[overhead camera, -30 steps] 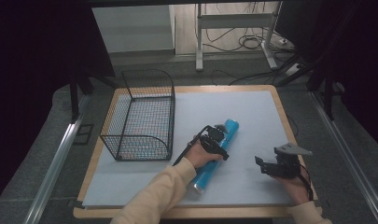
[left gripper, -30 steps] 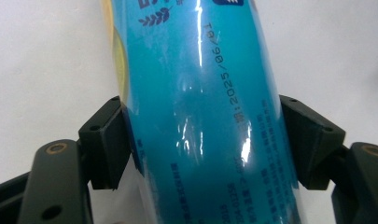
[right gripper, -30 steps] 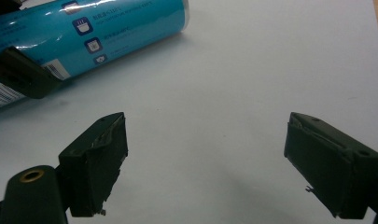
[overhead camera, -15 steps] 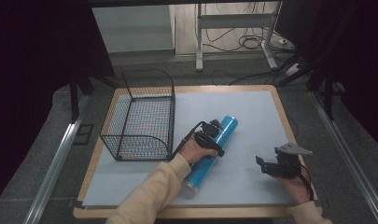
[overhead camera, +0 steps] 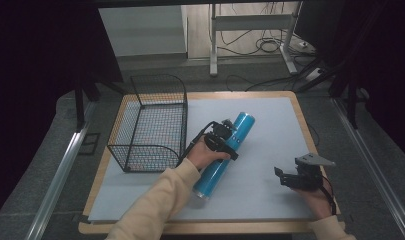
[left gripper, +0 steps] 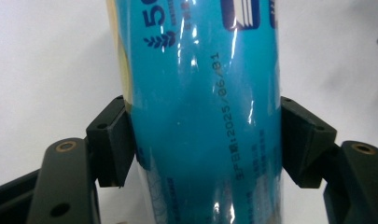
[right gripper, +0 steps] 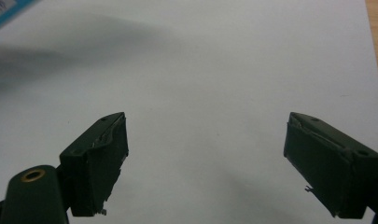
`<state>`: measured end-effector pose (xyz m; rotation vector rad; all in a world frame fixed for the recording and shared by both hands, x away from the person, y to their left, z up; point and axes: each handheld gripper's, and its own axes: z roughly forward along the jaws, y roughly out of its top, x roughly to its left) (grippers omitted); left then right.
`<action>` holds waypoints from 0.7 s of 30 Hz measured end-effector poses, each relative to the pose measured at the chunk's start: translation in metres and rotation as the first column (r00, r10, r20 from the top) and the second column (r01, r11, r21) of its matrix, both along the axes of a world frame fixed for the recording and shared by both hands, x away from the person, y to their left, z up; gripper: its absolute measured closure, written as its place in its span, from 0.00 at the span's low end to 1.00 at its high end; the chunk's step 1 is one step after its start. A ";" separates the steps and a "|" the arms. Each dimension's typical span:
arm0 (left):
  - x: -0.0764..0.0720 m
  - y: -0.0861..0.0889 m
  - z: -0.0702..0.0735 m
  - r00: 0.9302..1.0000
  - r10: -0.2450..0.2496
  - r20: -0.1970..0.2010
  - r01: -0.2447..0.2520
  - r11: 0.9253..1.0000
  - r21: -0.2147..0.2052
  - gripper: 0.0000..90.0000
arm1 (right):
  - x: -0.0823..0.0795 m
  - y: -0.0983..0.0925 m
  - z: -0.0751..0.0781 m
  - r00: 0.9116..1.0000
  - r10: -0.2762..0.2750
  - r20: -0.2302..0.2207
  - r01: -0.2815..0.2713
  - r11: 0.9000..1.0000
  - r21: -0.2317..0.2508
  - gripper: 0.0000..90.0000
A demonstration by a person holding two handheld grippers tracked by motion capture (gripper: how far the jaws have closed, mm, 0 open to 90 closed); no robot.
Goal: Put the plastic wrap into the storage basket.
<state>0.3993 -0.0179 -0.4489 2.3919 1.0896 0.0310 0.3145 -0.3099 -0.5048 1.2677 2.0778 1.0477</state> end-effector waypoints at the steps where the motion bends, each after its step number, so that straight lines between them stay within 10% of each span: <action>1: 0.000 0.001 0.003 1.000 -0.001 0.007 0.001 1.000 0.000 0.33 | 0.000 0.000 0.000 1.000 0.000 0.000 0.000 1.000 -0.001 0.15; 21: -0.002 0.020 0.036 0.997 0.009 0.082 -0.005 0.999 -0.047 0.35 | 0.000 0.000 0.000 1.000 -0.003 -0.001 0.003 1.000 0.000 0.15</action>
